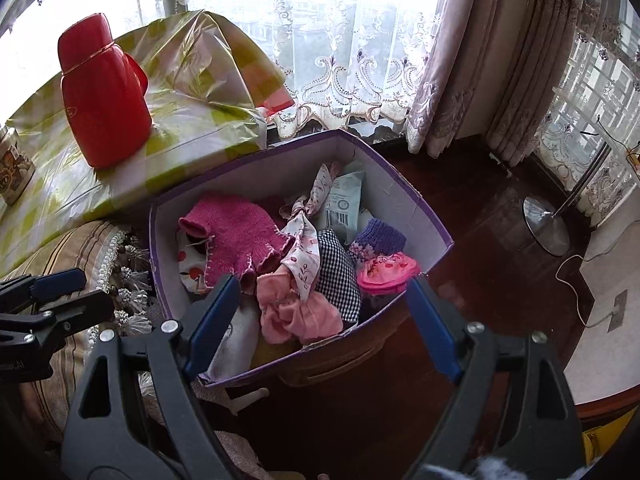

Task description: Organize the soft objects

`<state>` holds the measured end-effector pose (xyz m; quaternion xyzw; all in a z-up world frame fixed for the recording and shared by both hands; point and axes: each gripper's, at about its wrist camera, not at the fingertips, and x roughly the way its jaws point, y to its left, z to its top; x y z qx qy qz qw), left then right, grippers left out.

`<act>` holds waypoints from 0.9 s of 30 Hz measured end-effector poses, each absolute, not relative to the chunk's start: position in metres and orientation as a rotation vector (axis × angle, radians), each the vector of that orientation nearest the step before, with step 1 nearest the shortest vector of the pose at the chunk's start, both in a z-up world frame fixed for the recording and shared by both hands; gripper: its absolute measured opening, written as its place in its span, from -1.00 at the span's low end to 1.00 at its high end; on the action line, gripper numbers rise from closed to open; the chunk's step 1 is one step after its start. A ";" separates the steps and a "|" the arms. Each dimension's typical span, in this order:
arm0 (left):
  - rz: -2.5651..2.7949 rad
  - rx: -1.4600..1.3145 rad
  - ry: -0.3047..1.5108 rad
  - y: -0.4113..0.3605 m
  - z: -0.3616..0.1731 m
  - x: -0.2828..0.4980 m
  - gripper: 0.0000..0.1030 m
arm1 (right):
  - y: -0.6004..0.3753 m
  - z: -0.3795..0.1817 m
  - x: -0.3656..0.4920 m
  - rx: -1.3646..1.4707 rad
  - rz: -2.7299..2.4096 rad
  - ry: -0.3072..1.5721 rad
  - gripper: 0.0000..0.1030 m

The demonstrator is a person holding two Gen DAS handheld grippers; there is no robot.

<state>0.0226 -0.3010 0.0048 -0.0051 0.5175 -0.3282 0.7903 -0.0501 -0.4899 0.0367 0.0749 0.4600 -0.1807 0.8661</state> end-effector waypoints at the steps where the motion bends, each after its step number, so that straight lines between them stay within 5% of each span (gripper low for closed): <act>1: -0.702 -0.010 1.110 -0.301 0.004 0.022 0.47 | -0.490 0.036 -0.050 0.155 -0.379 0.963 0.69; 7: -0.706 -0.019 1.117 -0.306 0.002 0.023 0.69 | -0.491 0.039 -0.049 0.141 -0.384 0.953 0.69; 27: -0.695 -0.059 1.130 -0.303 0.001 0.028 0.69 | -0.490 0.036 -0.047 0.125 -0.368 0.968 0.69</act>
